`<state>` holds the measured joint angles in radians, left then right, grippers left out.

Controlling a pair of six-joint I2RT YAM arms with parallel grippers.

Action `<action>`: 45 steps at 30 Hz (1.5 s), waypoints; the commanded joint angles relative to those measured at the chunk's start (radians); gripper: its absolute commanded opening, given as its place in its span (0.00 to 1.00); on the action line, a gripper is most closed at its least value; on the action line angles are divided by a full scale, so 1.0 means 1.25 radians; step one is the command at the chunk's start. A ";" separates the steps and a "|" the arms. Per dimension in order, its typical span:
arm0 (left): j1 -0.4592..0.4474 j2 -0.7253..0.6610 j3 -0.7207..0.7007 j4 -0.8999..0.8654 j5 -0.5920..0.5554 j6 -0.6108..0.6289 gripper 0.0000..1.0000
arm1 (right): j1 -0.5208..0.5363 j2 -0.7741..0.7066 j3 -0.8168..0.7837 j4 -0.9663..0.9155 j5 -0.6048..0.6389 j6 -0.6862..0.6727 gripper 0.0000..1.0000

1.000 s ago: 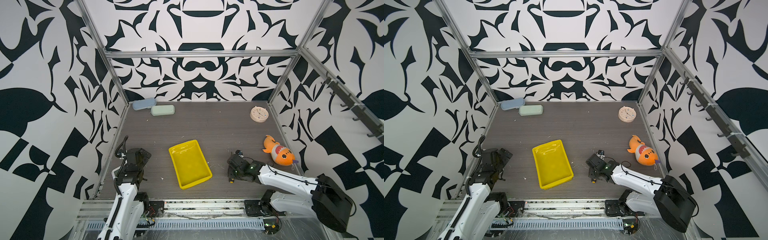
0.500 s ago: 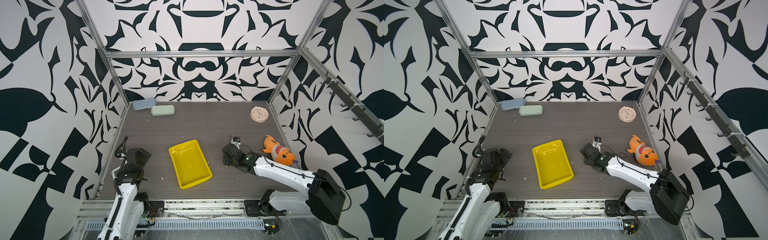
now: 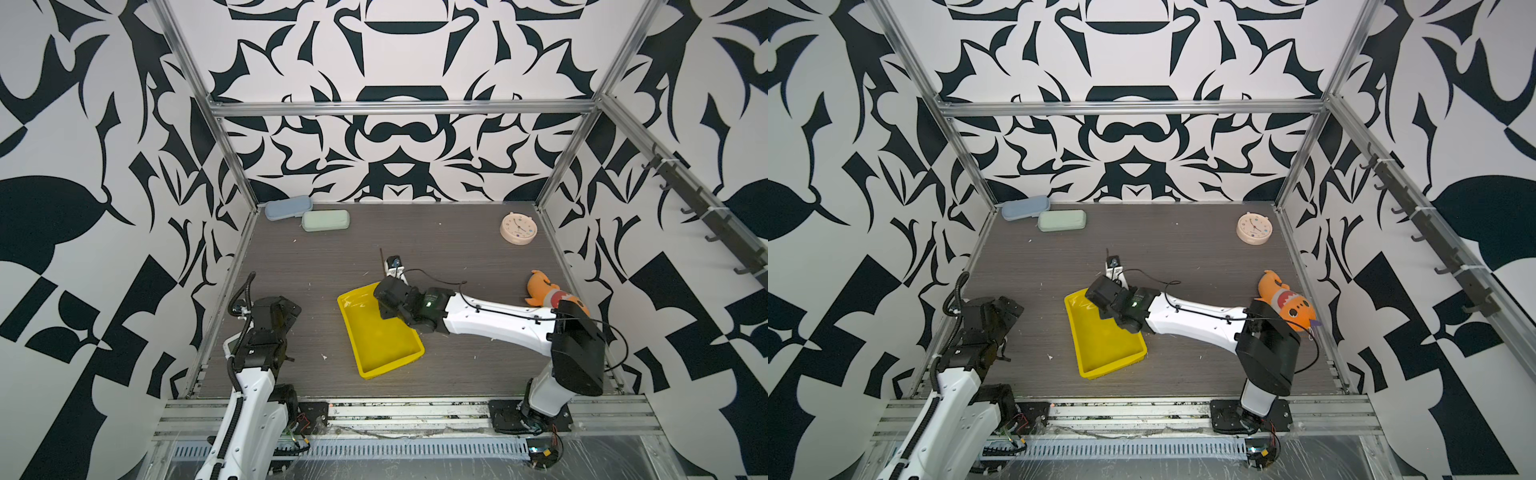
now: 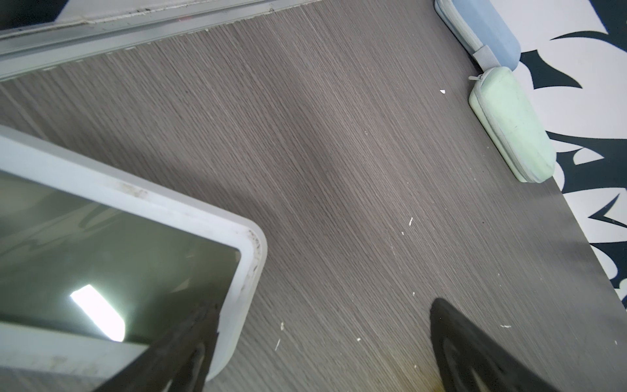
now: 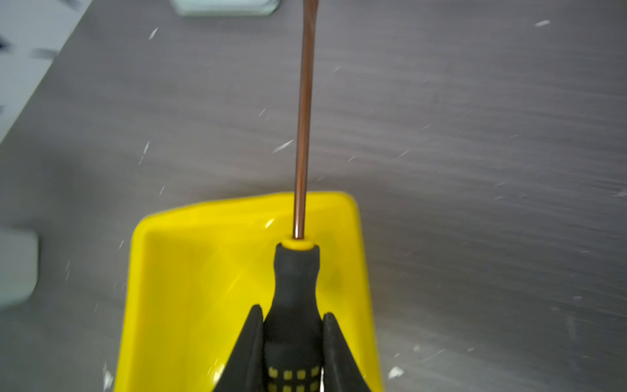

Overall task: Put the screwdriver in the bin
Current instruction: Move the bin to the center of the table.

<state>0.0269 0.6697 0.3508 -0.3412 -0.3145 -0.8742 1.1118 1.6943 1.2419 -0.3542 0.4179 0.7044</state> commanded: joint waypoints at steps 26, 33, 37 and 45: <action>0.003 -0.003 -0.003 -0.014 -0.013 -0.017 1.00 | -0.076 0.266 -0.015 0.115 -0.139 0.195 0.00; 0.003 -0.003 -0.004 -0.012 -0.013 -0.017 1.00 | -0.098 0.277 0.078 0.073 -0.160 0.112 0.00; 0.003 0.001 -0.003 -0.012 -0.015 -0.017 1.00 | -0.097 0.263 0.108 0.037 -0.160 0.105 0.01; 0.003 0.002 -0.003 -0.013 -0.014 -0.017 1.00 | -0.097 0.216 0.090 0.050 -0.172 0.125 0.29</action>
<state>0.0269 0.6743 0.3508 -0.3412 -0.3153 -0.8757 0.9844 2.0098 1.3556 -0.2211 0.2211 0.8639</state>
